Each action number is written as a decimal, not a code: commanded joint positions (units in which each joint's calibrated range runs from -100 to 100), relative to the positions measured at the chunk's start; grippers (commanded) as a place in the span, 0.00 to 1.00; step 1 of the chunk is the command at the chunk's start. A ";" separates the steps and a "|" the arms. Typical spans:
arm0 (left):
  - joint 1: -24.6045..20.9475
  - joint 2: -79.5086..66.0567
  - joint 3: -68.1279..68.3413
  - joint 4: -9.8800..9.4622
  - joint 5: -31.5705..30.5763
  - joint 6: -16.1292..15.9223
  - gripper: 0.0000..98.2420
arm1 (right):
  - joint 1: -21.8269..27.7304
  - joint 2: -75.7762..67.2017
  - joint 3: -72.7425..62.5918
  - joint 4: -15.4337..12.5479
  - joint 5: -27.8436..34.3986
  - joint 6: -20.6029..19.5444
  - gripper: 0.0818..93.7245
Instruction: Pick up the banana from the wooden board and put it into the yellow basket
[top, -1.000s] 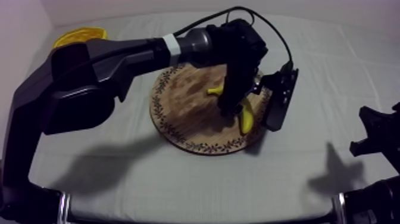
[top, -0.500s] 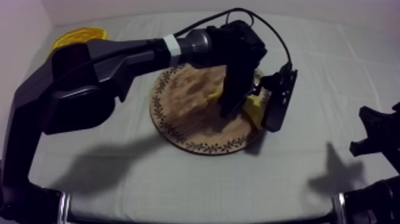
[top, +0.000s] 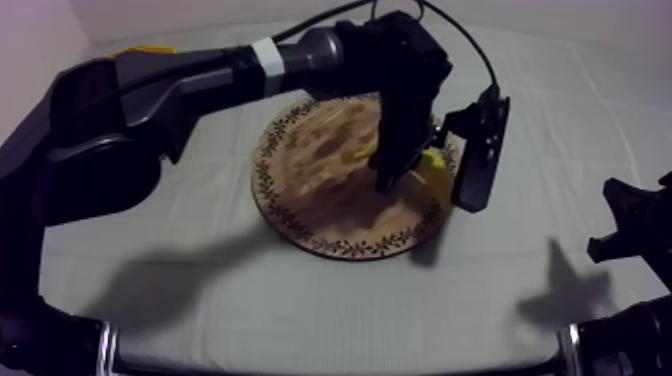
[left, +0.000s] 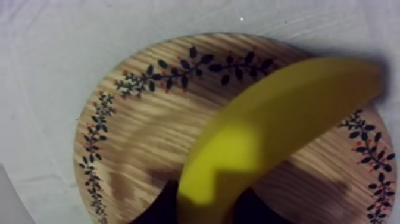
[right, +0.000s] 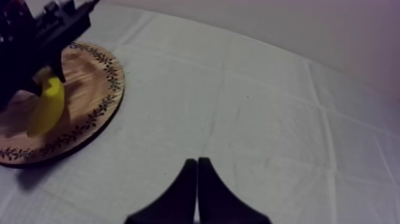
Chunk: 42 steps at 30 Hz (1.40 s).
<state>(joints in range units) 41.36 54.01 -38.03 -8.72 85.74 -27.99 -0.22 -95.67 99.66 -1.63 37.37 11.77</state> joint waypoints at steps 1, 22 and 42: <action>0.12 -2.63 0.92 0.27 0.02 0.54 0.15 | 0.00 0.00 0.01 0.00 -0.03 0.03 0.00; 1.30 -22.40 11.89 1.29 0.24 5.12 0.14 | -0.01 0.00 0.01 0.00 -0.03 0.03 0.00; -7.42 -32.33 23.15 2.05 0.25 13.43 0.10 | -0.01 0.00 0.01 0.00 -0.03 0.03 0.00</action>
<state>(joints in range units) 35.08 22.19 -15.48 -6.70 86.02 -15.52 -0.22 -95.67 99.66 -1.63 37.37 11.79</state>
